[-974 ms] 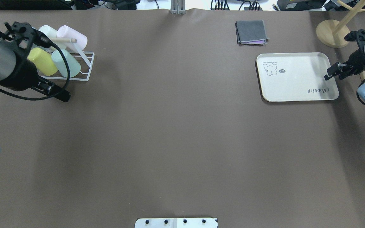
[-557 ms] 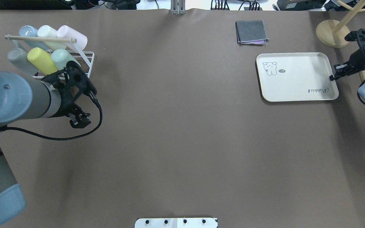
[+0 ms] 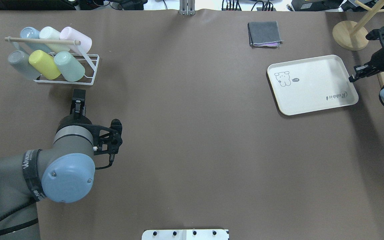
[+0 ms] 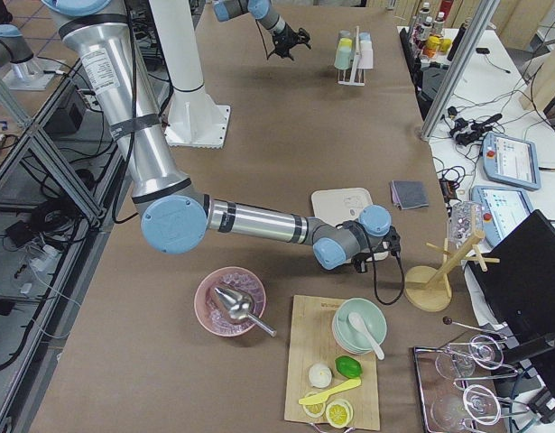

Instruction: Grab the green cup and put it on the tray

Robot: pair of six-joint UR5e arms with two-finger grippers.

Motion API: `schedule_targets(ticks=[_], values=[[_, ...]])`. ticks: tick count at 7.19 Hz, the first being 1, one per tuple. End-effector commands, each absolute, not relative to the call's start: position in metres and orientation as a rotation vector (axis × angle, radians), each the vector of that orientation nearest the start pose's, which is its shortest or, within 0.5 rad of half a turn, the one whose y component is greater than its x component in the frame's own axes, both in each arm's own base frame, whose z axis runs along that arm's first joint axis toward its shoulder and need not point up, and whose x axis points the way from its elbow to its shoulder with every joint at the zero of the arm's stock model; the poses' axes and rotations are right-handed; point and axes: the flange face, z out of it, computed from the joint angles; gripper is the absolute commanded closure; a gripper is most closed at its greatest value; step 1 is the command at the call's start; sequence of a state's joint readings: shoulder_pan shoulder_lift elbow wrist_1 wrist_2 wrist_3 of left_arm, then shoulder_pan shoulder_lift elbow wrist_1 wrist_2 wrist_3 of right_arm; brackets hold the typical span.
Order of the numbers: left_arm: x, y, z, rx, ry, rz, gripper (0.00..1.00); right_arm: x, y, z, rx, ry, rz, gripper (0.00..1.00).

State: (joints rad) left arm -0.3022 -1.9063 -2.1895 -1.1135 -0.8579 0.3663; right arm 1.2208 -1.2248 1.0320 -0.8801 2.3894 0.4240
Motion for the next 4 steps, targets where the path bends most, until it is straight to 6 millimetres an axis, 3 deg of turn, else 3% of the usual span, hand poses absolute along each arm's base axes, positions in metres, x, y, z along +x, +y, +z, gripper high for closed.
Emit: schedule_targets(ticks=[1,2,3,4], values=[[0.409,-0.345,0.268,0.734,-0.824,1.549,0.02,-0.167,-0.63,0.643,0.127,-0.948,-0.147,1.0],[0.413,-0.357,0.276,0.671,-0.977,1.628,0.02,-0.168,-0.631,0.638,0.124,-0.958,-0.141,1.0],[0.421,-0.38,0.29,0.645,-1.03,1.652,0.02,-0.17,-0.635,0.617,0.139,-0.967,-0.143,1.0],[0.433,-0.408,0.318,0.59,-1.097,1.725,0.02,-0.171,-0.638,0.596,0.13,-0.973,-0.11,1.0]])
